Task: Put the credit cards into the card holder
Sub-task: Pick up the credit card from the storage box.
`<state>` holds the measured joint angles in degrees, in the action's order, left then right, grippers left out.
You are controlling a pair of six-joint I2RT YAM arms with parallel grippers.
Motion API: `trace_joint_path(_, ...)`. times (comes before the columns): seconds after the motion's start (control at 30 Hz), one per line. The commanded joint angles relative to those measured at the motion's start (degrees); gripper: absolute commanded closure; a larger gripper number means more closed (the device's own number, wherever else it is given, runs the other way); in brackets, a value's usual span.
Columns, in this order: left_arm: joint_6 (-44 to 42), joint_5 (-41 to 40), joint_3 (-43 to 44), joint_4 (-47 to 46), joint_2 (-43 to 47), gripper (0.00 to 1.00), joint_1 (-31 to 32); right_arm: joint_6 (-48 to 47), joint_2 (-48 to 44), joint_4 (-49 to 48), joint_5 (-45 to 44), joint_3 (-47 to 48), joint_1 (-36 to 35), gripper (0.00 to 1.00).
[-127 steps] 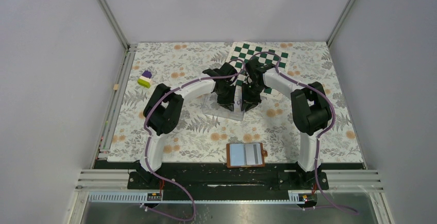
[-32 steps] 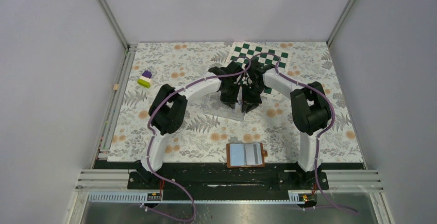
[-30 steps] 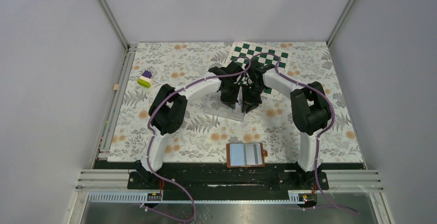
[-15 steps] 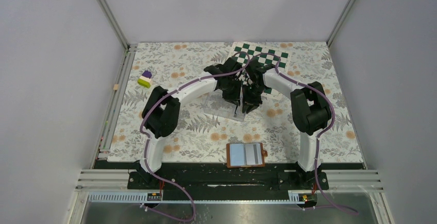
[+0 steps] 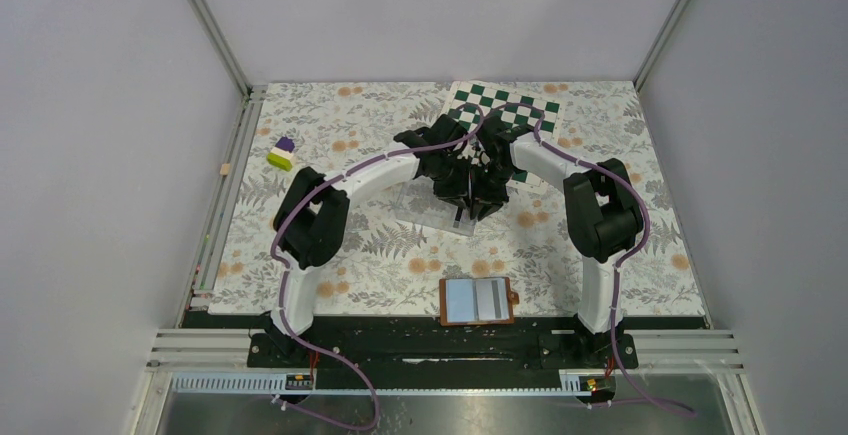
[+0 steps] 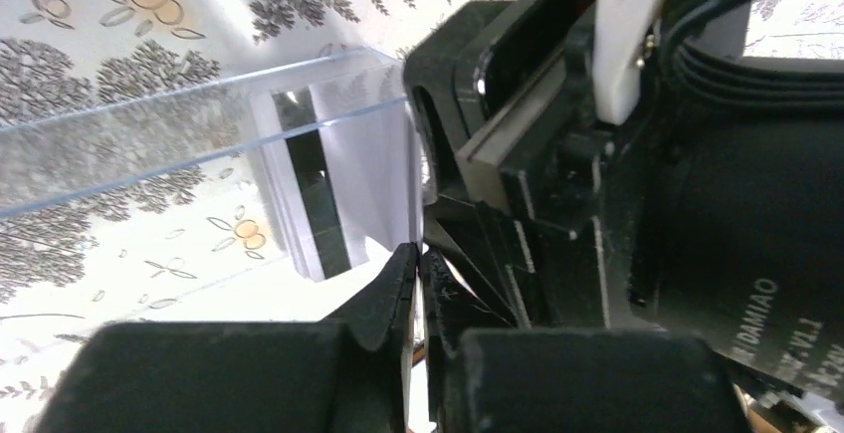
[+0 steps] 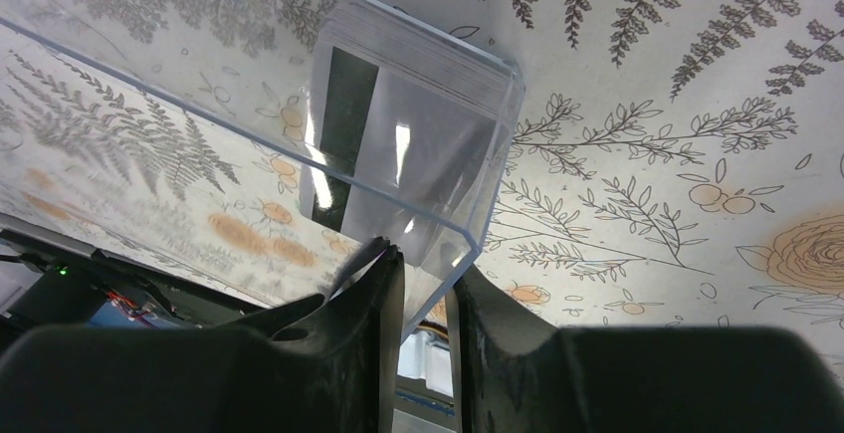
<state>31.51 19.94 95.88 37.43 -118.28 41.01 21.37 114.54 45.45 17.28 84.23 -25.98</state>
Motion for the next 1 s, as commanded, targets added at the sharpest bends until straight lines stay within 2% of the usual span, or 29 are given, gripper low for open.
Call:
trace_joint_path(0.0, 0.00, 0.18, -1.03, -1.36, 0.25, 1.00, -0.69, -0.38, -0.98, -0.47, 1.09, -0.04, -0.30, 0.71)
trace_joint_path(0.13, 0.53, -1.12, -2.19, -1.39, 0.98, 1.00, -1.41, -0.43, -4.46, -0.51, 0.97, 0.21, -0.30, 0.65)
trace_joint_path(0.2, 1.32, -0.74, -2.48, -1.42, 0.71, 1.00, -2.06, -0.62, -6.53, 0.18, 0.73, 0.68, -0.29, 0.57)
trace_joint_path(0.37, 1.95, 0.92, -2.87, -3.05, 0.13, 0.92, -2.27, -1.05, -12.21, 2.15, -1.10, 1.64, -0.17, 0.45)
trace_joint_path(0.57, 5.04, 6.86, -5.44, -9.26, 0.50, 0.91, -2.26, -1.18, -17.45, 3.69, -0.96, 1.70, 1.15, 0.42)
trace_joint_path(0.73, 5.60, 7.03, -6.55, -9.30, 0.01, 0.91, -2.15, -1.27, -21.27, 4.10, 0.09, 0.08, 2.38, 0.42)
trace_joint_path(0.8, 5.63, 6.90, -7.25, -9.30, 0.31, 0.98, -2.14, -1.24, -22.79, 4.04, 0.57, -0.63, 2.71, 0.41)
trace_joint_path(0.97, 6.11, 1.66, -11.41, -11.24, 9.38, 1.00, -2.16, -1.16, -28.02, 4.11, 2.75, -2.38, 3.62, 0.39)
